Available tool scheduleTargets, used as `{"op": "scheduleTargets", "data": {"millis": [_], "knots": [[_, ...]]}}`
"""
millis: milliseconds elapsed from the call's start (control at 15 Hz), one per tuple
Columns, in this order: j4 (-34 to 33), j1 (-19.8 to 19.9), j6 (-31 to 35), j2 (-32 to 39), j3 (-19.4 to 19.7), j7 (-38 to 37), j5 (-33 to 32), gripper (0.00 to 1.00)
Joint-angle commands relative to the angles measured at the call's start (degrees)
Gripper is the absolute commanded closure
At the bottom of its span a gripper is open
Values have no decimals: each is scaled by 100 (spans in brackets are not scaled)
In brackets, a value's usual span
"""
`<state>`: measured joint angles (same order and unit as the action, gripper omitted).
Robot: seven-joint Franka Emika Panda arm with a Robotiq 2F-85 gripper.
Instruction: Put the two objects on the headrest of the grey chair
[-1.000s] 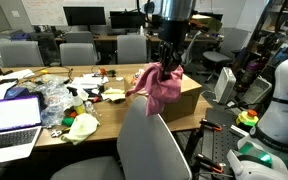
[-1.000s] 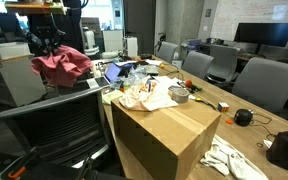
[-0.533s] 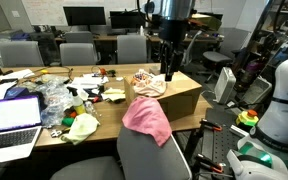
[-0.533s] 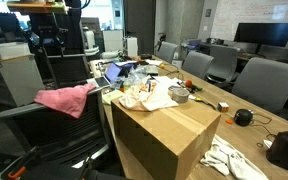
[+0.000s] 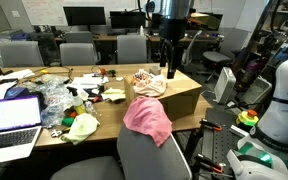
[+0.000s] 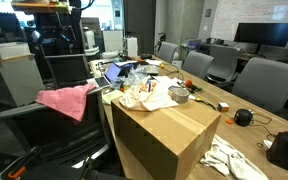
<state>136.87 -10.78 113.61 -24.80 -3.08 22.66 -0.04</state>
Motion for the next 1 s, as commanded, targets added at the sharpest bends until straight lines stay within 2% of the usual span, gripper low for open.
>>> {"op": "scheduleTargets", "data": {"millis": [0,533,933], "knots": [[-220,310,36,129,235,-206,-72,0],[-701,1125,-8,751,1138,-378,275,0],[-1410,1450,163,1567,1432,-394,689,0]]}}
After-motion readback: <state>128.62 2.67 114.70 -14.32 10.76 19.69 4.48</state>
